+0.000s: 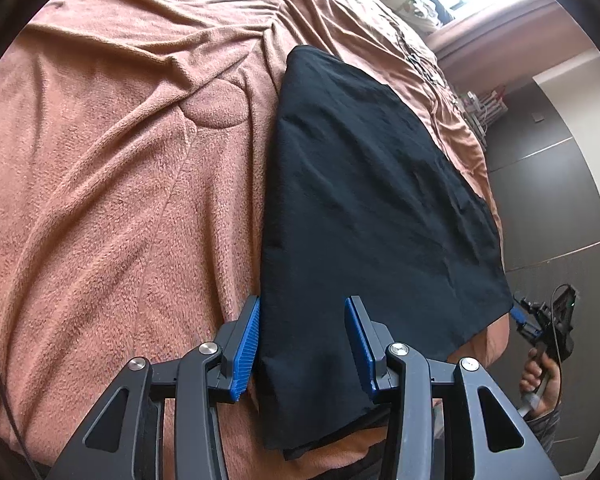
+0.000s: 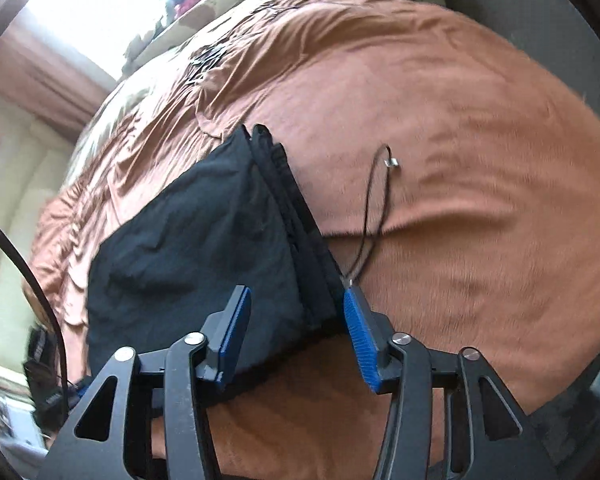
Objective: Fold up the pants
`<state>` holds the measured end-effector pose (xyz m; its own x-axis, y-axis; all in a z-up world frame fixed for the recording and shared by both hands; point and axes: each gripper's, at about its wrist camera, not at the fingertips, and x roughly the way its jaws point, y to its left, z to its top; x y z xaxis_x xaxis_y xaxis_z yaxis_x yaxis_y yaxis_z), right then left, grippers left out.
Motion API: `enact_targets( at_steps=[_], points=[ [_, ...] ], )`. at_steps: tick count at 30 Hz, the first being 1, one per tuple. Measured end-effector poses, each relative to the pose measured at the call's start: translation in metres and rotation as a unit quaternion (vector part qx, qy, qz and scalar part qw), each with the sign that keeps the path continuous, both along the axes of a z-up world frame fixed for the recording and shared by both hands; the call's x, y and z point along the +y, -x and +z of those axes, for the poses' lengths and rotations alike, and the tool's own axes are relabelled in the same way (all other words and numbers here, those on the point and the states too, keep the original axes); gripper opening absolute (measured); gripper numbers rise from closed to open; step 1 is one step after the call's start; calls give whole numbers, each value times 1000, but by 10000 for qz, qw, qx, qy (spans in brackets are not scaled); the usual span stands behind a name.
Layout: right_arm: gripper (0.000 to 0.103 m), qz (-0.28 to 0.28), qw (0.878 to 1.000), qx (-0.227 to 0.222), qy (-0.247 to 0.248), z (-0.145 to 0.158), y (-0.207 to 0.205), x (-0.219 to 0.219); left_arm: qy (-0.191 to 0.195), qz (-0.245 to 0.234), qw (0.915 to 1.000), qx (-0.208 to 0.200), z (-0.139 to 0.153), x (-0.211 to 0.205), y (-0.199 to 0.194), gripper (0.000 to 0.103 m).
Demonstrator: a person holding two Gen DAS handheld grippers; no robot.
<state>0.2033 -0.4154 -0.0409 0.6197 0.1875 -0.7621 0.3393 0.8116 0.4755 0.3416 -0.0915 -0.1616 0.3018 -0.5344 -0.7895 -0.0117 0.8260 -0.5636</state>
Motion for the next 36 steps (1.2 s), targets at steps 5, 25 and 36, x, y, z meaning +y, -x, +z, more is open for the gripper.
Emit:
enact_targets(
  at_steps=[5,25,36],
  points=[
    [51,-271,9946,-293,-958,-24,17,-15,4,6,10000,4,1,1,2,44],
    [51,-385,9774,-930,-1859,-72,38,-38,-53,-5,10000,40,-1,-2,1,44],
    [8,-568,9875,-1030,-1047,-53,56,-32,-143,-51,9998,92,-7,-8,4,44]
  ],
)
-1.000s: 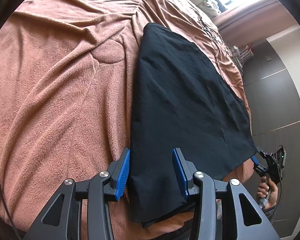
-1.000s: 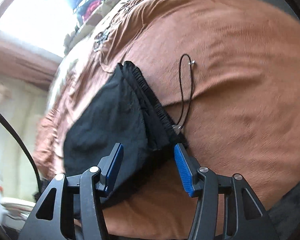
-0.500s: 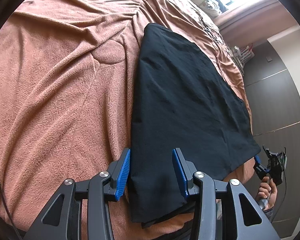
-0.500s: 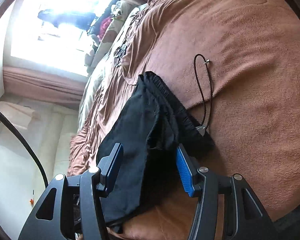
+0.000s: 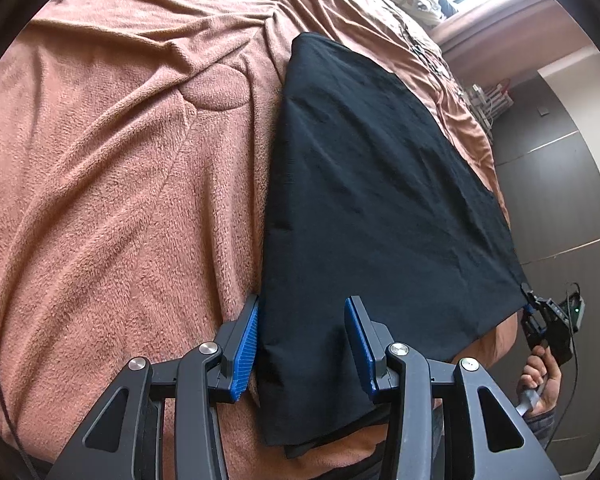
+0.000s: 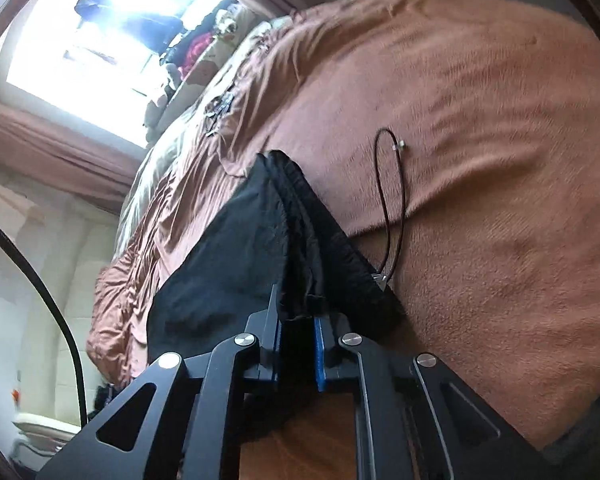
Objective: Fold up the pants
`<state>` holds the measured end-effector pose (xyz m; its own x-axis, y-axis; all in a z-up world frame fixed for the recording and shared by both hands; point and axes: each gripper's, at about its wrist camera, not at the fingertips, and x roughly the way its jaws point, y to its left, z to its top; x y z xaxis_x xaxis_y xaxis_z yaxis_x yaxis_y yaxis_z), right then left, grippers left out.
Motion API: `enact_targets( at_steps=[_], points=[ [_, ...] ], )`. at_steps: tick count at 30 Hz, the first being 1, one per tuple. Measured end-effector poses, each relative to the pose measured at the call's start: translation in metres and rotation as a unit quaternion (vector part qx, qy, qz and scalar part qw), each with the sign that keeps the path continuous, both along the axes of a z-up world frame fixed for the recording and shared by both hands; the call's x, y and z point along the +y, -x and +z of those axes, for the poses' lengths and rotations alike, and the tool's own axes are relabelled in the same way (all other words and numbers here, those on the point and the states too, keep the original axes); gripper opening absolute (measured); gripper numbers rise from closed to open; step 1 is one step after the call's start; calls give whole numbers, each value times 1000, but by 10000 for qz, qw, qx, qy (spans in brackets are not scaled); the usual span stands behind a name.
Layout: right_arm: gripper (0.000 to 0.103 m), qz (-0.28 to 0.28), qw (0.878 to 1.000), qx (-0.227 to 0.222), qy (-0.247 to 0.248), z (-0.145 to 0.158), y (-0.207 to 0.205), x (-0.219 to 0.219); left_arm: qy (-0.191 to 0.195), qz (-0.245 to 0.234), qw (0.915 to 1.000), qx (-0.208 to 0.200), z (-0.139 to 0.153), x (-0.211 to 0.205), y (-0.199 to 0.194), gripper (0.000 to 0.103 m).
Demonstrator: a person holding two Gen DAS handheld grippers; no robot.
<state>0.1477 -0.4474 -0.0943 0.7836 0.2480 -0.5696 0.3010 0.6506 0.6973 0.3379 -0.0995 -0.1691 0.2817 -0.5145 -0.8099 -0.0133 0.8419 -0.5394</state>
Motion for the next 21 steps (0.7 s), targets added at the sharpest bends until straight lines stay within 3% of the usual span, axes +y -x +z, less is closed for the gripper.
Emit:
enact_targets(
  at_steps=[9,15,18,20,21],
  points=[
    [8,-280,9989,47,380,11,26,30,74,-18,10000,-1,0,6,5,44],
    [11,-295,9990,312,105,-9,24,23,155,-62,9999,-21,2,10,6,44],
    [21,-303,9989,362,50,-7,26,25,162,-54,9998,-59,3,11,2,44],
    [41,-270,9990,358,20,-5,30,26,158,-32,9998,-64,3,12,-1,44],
    [45,-252,9991,353,-17,-4,31,27,173,-25,9998,-73,3,12,-3,44]
  ],
)
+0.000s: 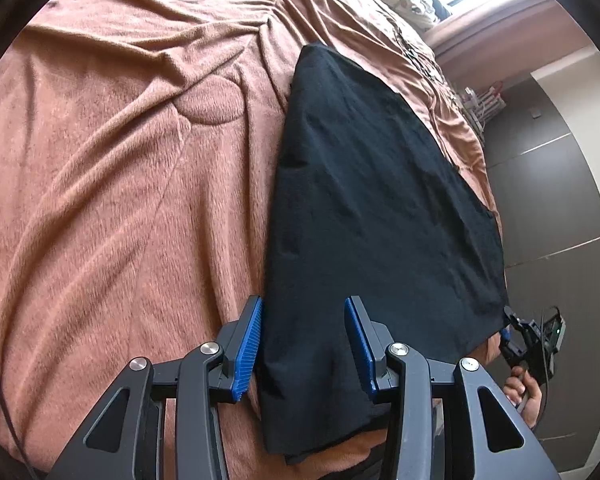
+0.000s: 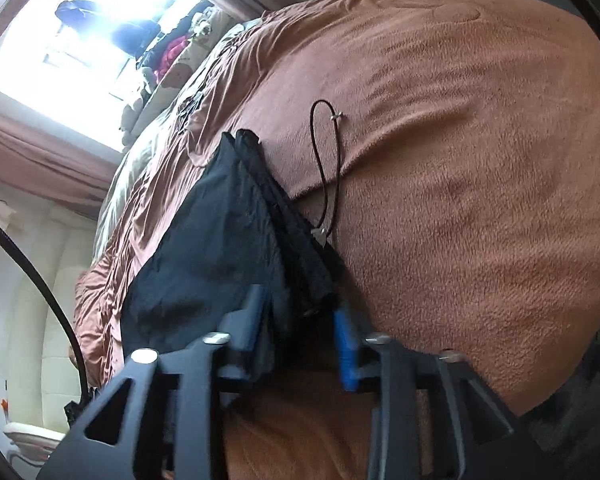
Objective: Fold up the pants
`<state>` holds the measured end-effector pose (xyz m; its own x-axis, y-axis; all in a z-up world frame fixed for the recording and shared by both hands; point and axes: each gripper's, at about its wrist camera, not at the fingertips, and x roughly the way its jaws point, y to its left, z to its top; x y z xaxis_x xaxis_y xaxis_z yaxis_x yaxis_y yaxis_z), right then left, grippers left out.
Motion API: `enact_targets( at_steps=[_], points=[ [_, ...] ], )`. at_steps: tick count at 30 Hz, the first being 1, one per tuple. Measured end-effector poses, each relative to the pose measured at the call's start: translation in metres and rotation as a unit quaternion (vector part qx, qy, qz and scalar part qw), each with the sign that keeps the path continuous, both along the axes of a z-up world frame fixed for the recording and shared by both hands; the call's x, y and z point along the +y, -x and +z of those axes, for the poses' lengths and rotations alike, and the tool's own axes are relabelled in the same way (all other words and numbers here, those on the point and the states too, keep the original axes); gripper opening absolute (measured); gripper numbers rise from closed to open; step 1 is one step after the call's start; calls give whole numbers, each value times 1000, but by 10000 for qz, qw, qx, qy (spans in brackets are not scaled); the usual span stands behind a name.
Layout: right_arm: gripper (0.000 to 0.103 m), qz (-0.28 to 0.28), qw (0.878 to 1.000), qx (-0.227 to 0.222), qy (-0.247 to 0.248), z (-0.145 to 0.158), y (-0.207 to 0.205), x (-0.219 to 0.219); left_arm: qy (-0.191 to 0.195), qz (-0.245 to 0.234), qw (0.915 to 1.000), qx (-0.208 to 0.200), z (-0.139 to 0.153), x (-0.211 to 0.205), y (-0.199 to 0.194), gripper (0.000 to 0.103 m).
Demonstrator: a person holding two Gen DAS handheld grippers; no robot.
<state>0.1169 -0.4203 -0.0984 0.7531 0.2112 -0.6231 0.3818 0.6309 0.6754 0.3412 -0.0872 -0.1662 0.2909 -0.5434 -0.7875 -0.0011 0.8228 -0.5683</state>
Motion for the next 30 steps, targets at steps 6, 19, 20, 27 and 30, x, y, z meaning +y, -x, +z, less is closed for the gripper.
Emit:
enact_targets(
  at_steps=[6,19,20,27,30],
  points=[
    [52,231,9992,-87,-328,-12,-4,-3,139,60,9999,-26,-4,1,-16,44],
    [50,68,9988,-167,-462,-30,-28,-14,154,236,9995,-107,-9,1,-60,38],
    [50,66,9988,-168,-464,-31,-29,-14,159,233,9996,-93,-9,0,-62,38],
    [42,74,9985,-215,-488,-34,-33,-11,211,149,9997,-39,-17,-6,-76,16],
    [31,97,9989,-217,-413,-30,-34,-10,72,96,9998,-167,-10,-10,-75,7]
  ],
)
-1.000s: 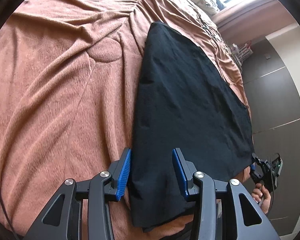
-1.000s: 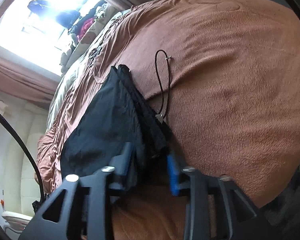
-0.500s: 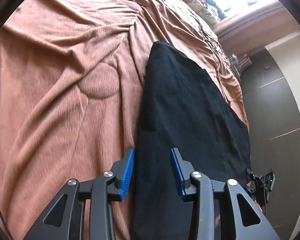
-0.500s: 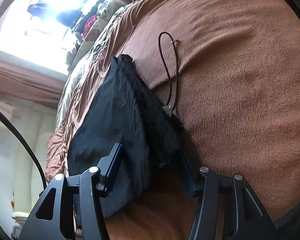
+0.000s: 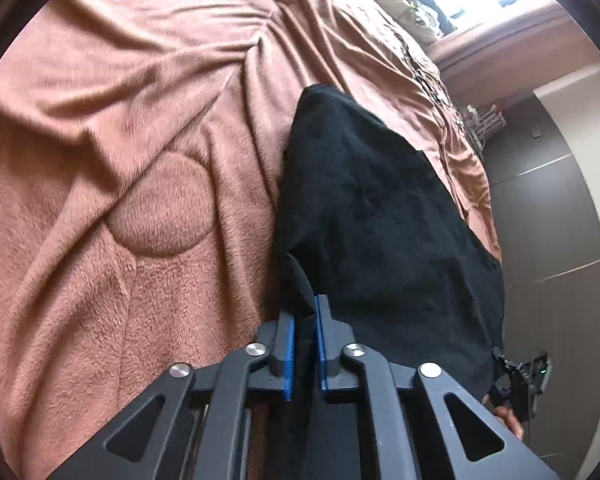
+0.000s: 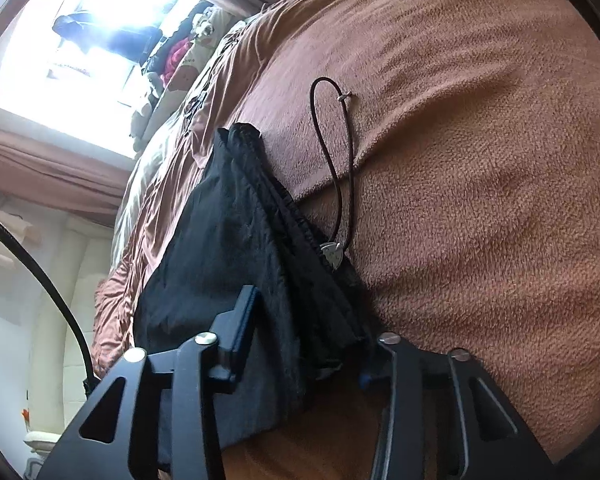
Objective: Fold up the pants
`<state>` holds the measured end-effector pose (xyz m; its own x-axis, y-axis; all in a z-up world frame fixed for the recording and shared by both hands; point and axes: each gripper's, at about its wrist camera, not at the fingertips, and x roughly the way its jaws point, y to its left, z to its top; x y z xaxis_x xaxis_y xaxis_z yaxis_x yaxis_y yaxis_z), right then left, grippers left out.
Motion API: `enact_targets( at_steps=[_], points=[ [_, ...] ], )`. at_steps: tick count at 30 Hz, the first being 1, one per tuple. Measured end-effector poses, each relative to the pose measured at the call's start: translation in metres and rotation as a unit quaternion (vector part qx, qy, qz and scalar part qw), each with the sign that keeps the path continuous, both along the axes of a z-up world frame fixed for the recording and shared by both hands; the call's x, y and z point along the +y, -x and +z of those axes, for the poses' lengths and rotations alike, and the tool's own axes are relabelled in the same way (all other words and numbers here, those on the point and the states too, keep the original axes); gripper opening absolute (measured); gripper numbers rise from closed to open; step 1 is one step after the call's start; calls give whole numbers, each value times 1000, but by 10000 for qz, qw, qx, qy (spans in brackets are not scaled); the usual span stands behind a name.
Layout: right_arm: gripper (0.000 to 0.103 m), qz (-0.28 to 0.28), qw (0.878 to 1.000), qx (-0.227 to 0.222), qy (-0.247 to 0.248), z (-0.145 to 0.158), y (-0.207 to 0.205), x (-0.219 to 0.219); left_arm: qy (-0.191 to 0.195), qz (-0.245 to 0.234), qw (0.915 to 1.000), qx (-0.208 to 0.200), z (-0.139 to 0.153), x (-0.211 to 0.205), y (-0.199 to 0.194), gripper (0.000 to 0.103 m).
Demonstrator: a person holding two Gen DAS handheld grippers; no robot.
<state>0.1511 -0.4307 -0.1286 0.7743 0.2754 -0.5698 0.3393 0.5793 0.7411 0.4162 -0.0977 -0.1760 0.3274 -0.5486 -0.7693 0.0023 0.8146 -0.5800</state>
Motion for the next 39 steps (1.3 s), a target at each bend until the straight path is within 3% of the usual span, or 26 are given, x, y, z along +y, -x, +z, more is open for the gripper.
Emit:
enact_targets(
  at_steps=[5,19,39],
  points=[
    [20,51,9999,-109,76,8,0,4,-1,76,9999,-152,18,1,-1,3],
    [17,330,9993,-181,66,12,-8,28,-136,109,9992,-367,52,34,4,3],
    [17,1123,9936,-104,108,16,-75,110,-184,794,9957,-433,69,171,28,3]
  ],
)
